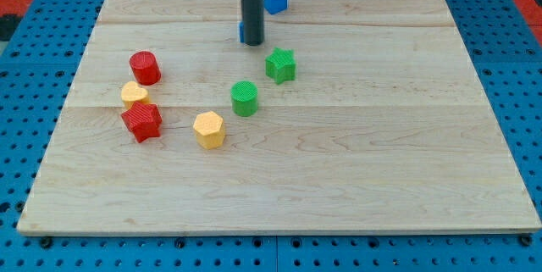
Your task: Push the blue triangle closer to blue cube
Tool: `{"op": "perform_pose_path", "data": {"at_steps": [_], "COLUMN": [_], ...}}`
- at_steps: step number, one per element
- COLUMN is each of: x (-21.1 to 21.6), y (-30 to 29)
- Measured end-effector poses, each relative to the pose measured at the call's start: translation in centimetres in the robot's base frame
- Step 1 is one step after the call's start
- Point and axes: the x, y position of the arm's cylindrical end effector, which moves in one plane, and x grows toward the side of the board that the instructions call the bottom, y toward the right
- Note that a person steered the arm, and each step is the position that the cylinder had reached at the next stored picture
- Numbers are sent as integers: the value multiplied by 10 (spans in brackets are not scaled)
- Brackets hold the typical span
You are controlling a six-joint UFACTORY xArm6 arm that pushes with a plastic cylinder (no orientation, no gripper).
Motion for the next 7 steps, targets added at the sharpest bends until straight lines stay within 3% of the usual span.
{"op": "perform_pose_path", "data": {"at_steps": [1,2,4,7], "x": [-32,-39,-60,-62], "y": [-17,-40,-23,-36]}}
